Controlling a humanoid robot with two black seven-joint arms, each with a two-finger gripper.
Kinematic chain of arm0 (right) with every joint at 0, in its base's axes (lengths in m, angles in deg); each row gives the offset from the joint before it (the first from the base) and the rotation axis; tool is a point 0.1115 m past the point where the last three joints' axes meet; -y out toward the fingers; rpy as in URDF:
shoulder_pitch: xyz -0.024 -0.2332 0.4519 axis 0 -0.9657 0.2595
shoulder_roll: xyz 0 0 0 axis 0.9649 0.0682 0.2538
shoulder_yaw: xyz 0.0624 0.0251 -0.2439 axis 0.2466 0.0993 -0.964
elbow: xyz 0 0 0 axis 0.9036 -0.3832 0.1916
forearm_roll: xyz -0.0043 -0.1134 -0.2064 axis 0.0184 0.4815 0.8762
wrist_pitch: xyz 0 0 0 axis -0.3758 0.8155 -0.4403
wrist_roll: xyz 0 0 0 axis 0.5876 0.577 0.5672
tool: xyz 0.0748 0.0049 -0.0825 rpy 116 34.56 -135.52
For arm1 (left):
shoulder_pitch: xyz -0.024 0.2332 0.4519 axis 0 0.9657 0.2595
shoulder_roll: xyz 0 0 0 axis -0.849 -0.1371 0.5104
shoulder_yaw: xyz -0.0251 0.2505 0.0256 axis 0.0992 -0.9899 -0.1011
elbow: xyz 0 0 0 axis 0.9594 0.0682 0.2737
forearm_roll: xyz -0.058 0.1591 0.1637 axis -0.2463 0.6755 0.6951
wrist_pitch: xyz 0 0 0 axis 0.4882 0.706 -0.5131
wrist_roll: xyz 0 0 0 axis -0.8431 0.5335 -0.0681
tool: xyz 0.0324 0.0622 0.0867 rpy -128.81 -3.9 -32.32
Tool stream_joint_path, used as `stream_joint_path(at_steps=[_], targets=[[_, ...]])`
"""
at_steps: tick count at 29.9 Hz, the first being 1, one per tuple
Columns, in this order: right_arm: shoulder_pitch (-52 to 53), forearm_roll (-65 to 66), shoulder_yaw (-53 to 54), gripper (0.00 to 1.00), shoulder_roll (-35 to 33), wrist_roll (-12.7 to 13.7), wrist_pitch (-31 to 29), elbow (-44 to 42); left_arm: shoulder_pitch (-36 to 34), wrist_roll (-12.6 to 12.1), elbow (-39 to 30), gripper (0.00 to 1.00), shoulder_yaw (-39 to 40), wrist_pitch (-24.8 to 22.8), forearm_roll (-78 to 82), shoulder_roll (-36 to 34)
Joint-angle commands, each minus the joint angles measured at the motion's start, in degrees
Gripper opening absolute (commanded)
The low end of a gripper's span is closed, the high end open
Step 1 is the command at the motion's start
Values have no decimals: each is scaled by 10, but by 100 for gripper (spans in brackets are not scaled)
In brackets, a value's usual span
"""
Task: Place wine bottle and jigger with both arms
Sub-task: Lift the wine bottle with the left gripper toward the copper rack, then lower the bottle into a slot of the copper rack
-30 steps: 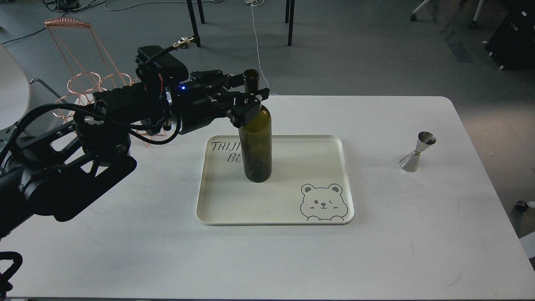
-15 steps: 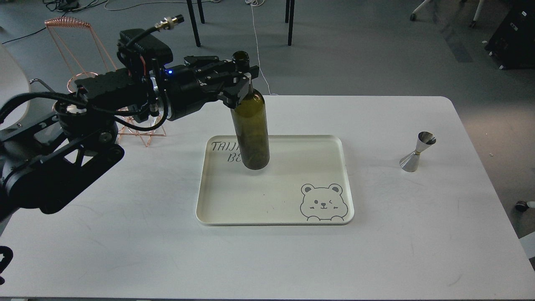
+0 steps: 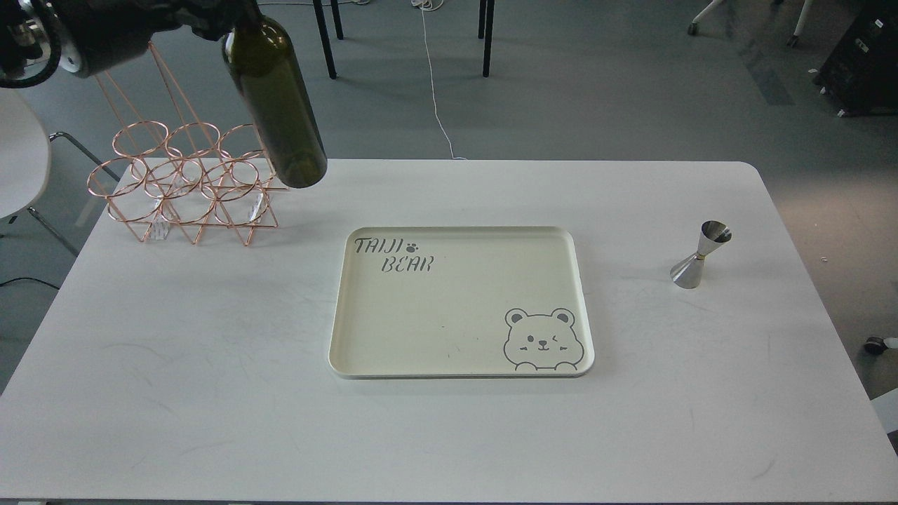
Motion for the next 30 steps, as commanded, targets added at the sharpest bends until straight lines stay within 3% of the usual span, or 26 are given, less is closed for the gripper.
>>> stream_joint_path(at_steps=[1,8,17,30], targets=[[3,0,0,98,3,0,0,0,-1,3,49,9,-5,4,2,-12],[12,0,-1,98,3,0,0,-1,0,1,85,9,-7,5,1,0],[11,0,-1,98,3,0,-1,-1,-2,2,128,9,-85,70,7,15],[12,0,-1,98,4,0,-1,-1,-6,2,136,10,-94,71,5,16]])
